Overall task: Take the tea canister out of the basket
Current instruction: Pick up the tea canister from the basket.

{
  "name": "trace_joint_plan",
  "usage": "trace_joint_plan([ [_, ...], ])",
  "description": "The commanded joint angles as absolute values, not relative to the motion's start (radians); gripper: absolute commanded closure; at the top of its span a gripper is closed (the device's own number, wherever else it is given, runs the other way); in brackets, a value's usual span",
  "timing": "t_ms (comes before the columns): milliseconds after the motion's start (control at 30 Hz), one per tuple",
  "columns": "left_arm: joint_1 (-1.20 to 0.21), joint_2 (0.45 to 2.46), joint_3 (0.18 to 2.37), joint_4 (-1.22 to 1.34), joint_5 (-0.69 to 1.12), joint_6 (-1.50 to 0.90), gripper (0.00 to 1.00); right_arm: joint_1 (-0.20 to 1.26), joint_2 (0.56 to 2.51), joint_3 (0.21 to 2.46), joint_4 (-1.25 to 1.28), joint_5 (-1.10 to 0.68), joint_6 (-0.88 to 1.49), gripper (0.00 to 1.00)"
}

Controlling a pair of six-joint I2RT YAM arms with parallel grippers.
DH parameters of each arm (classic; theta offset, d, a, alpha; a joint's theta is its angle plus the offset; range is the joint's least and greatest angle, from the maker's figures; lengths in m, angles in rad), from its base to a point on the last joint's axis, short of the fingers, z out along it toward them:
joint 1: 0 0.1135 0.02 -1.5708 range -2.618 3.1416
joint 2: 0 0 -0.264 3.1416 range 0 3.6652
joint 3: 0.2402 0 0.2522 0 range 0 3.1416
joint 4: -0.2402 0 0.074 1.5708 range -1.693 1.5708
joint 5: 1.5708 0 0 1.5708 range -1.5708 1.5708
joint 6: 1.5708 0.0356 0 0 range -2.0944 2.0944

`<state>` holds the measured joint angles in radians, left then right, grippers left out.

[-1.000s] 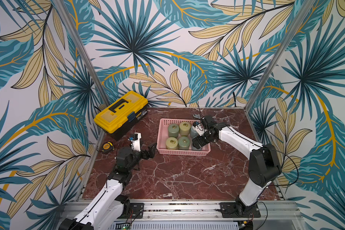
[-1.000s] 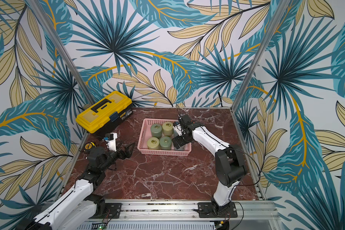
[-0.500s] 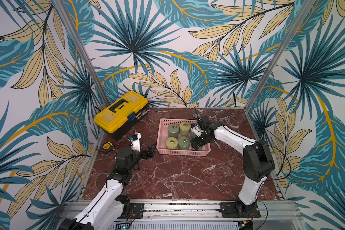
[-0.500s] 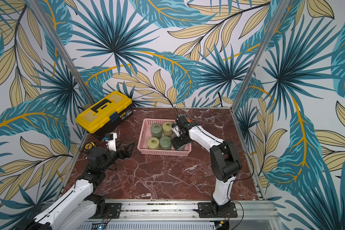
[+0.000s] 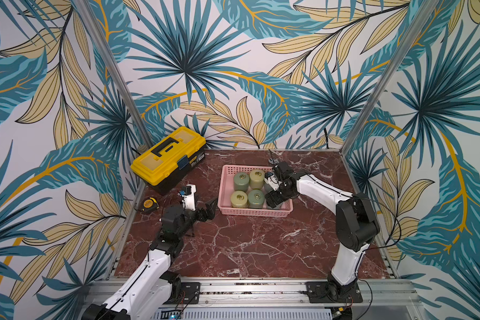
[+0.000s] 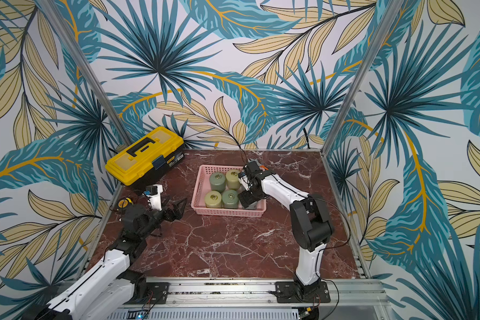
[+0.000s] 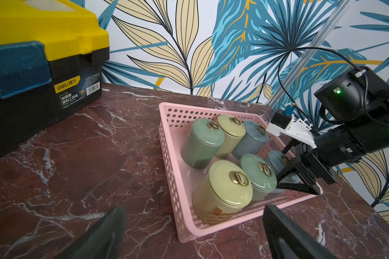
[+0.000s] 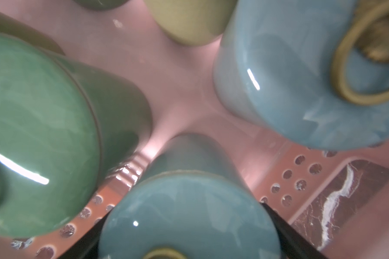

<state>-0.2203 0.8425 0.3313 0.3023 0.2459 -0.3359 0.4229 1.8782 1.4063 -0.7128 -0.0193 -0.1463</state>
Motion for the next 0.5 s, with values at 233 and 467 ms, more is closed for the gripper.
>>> trace_joint_plan([
  [233, -0.220, 0.841, 0.295, 0.328, 0.233, -0.319, 0.00, 0.428, 1.864, 1.417, -0.734, -0.001, -0.120, 0.36],
  [467, -0.220, 0.840, 0.295, 0.328, 0.227, -0.319, 0.00, 0.428, 1.833, 1.434, -0.756, -0.005, -0.101, 0.42],
])
